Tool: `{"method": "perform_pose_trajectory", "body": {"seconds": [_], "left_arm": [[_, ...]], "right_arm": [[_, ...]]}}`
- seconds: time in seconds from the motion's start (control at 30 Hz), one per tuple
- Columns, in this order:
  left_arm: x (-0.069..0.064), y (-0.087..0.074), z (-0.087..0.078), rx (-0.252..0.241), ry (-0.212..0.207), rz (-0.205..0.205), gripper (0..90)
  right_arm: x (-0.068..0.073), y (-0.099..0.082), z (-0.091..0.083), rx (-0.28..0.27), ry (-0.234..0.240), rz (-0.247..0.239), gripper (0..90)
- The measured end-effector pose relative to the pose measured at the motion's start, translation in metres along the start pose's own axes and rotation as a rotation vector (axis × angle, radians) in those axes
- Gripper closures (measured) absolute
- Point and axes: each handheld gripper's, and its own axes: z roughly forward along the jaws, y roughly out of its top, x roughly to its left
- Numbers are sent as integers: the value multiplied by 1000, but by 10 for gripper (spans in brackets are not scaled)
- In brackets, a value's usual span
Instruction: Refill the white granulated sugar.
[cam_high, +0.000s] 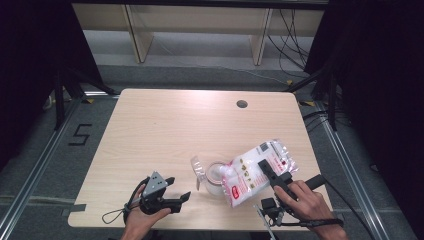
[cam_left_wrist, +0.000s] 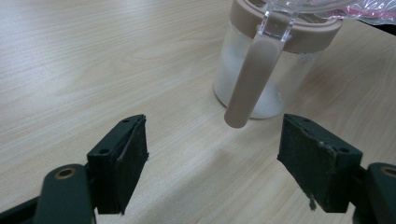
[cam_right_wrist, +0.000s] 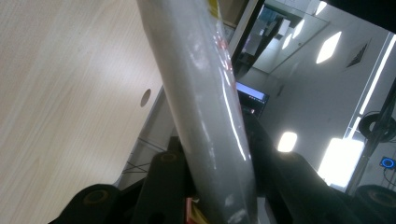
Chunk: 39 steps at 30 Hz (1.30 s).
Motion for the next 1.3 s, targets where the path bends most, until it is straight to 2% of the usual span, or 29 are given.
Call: {"method": "perform_pose_trajectory", "body": {"seconds": [0.17,0.43,0.47,0.5,1.3], "left_arm": [[0,0,0,-1,-1,1,232],[0,0,0,2,3,6,232],[0,0,0,4,1,16,232],[0,0,0,2,3,2,232],[0,0,0,1,2,2,232]], "right_arm": [[-2,0,0,-7,-3,-19,745],[-2,0,0,-8,-7,-19,746],[-2,0,0,-8,-6,-18,746],[-2,0,0,-8,-6,-18,746],[-2,0,0,-10,-6,-4,748]]}}
